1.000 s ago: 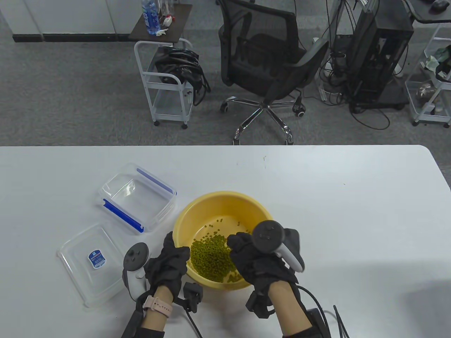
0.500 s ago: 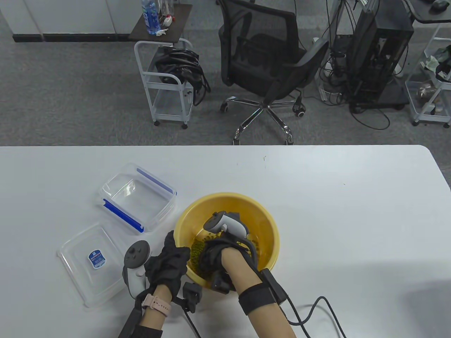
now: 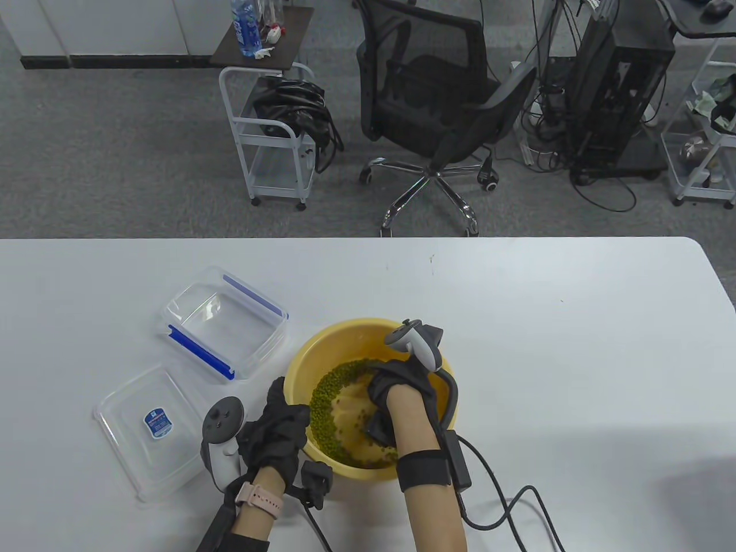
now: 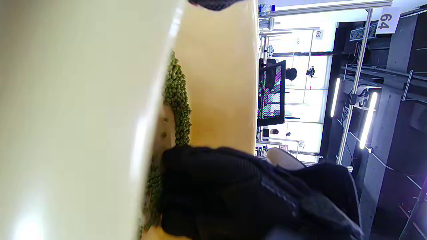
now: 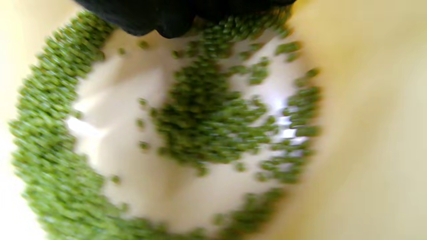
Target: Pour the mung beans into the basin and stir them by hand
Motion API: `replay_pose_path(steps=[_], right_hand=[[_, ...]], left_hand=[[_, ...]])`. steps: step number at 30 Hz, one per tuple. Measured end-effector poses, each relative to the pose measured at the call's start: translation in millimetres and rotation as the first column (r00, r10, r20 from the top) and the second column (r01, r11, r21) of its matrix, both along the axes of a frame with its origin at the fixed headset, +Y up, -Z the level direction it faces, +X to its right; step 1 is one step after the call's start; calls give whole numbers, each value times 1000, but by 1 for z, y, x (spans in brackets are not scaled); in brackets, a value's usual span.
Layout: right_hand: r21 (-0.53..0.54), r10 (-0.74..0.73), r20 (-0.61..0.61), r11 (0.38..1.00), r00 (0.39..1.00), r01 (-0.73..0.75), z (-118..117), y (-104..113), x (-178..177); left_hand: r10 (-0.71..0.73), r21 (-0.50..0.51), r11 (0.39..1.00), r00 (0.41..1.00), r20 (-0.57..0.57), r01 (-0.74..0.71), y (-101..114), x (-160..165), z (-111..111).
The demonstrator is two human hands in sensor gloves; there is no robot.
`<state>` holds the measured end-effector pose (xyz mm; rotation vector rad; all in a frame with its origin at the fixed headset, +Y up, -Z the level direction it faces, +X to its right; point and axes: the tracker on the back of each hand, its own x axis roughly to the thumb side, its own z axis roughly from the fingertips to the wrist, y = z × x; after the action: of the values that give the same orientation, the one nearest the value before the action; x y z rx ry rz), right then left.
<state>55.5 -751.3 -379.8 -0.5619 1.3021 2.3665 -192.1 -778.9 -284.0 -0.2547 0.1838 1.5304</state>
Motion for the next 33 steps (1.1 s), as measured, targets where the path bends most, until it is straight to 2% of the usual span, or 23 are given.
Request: replay_pose_path(steps=[2, 5, 9, 12, 14, 17, 19, 21, 24, 27, 29, 33], right_hand=[[-2, 6, -13, 1000, 1000, -6, 6, 0, 4], [-71, -30, -39, 997, 999, 27, 15, 0, 5], [-130, -41, -181, 991, 983, 18, 31, -1, -6], [-236, -135, -298, 970, 945, 64, 49, -9, -28], [-262, -172, -360, 962, 917, 77, 56, -11, -47], [-315, -303, -322, 928, 897, 201, 53, -12, -70], [-304, -372, -265, 908, 890, 289, 45, -13, -81], [-259, -347, -183, 920, 920, 295, 32, -12, -86], [-200, -335, -131, 931, 933, 306, 18, -9, -87], [-96, -266, -96, 962, 959, 257, 6, -7, -80], [-26, -170, -76, 985, 983, 168, 0, -8, -71], [45, -90, -45, 995, 995, 92, -6, -4, -54]], left_hand=[[-1, 2, 1000, 1000, -3, 1, 0, 0, 0], [2, 0, 1000, 1000, -2, -2, 0, 0, 0], [1, -1, 1000, 1000, -3, -1, 0, 0, 0], [1, -3, 1000, 1000, -1, -1, 0, 0, 0], [0, -6, 1000, 1000, 6, 0, 1, 0, 0], [-9, -7, 1000, 1000, 15, 9, 1, 0, 0], [-3, -8, 1000, 1000, 19, 3, 1, 0, 0], [-10, -7, 1000, 1000, 23, 10, 1, 0, -1], [-10, -5, 1000, 1000, 24, 10, 0, 0, -1], [-11, -5, 1000, 1000, 23, 11, 1, 0, -1], [-9, -4, 1000, 1000, 23, 9, 0, 0, -1], [-8, -2, 1000, 1000, 19, 8, 0, 0, -1]])
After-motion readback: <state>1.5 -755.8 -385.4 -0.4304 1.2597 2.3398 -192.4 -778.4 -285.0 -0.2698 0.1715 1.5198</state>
